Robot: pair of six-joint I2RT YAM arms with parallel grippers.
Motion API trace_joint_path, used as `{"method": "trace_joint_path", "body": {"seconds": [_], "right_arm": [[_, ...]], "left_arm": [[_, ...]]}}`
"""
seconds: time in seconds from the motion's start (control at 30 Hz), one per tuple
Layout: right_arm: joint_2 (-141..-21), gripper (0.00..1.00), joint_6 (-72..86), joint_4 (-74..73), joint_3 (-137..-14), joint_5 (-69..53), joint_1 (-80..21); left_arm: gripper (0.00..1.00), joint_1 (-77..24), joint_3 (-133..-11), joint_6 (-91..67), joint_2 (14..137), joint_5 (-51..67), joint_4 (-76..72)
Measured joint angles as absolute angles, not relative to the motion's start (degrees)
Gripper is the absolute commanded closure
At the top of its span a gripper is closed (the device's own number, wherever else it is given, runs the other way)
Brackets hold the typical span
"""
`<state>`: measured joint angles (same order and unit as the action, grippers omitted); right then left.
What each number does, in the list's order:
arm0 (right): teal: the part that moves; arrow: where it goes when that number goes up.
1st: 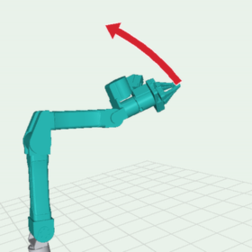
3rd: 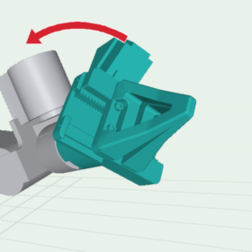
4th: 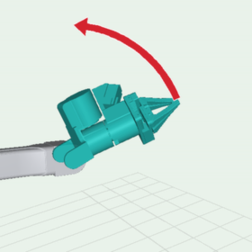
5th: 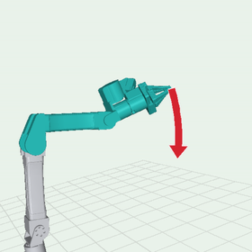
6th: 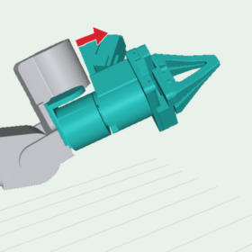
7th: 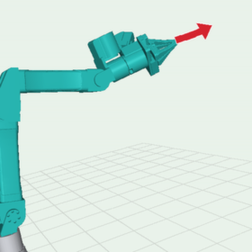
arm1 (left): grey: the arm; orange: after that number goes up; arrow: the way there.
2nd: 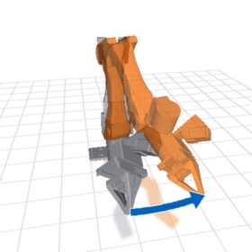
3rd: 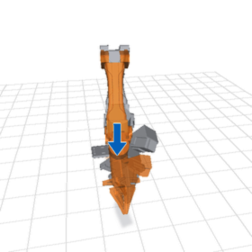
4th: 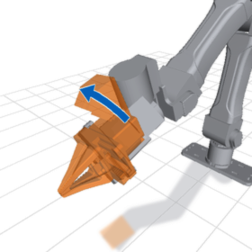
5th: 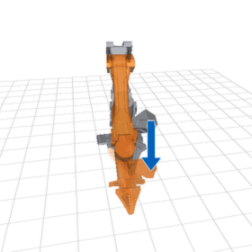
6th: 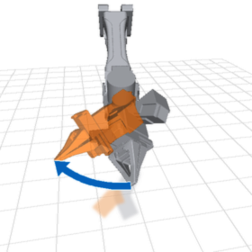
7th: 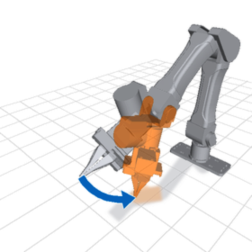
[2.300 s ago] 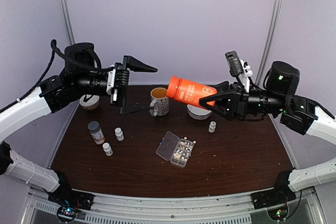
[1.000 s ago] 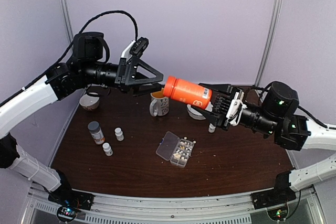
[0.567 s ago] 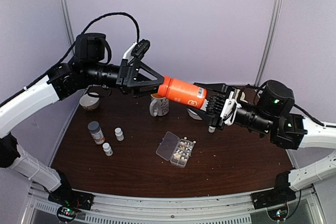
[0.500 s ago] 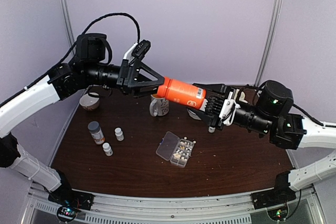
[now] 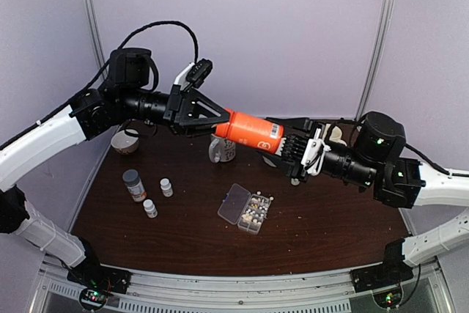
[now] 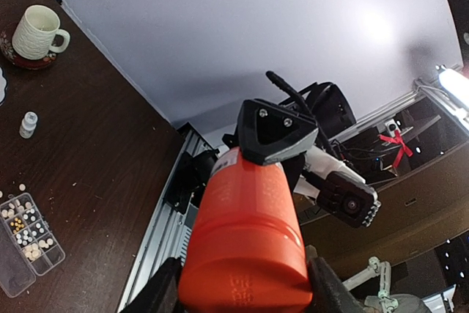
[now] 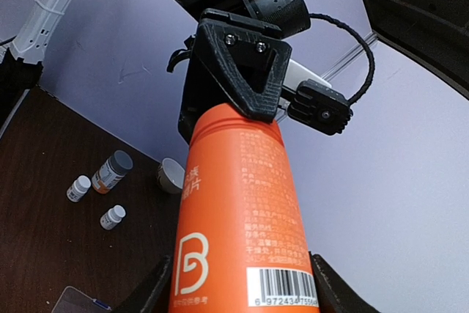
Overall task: Sort the pills into containers
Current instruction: Screw the lid of the pill bottle onto the pill bottle.
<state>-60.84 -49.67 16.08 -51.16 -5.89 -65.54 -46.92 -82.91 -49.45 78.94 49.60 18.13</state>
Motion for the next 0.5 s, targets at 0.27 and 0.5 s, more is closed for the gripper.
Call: {"method": "trace_joint_path", "body": {"seconds": [0.27, 0.5], "right_arm": [[-62.28, 1.0, -42.02, 8.88, -56.49, -6.17, -65.54], [-64.58, 1.0, -20.67, 0.25, -64.27, -10.22, -65.04]], "left_arm": [[0.81, -46.0, -83.33, -46.26, 78.91, 50.37, 18.24], [0.84, -46.09, -85.67, -29.78, 77.36, 48.31, 20.53]]}}
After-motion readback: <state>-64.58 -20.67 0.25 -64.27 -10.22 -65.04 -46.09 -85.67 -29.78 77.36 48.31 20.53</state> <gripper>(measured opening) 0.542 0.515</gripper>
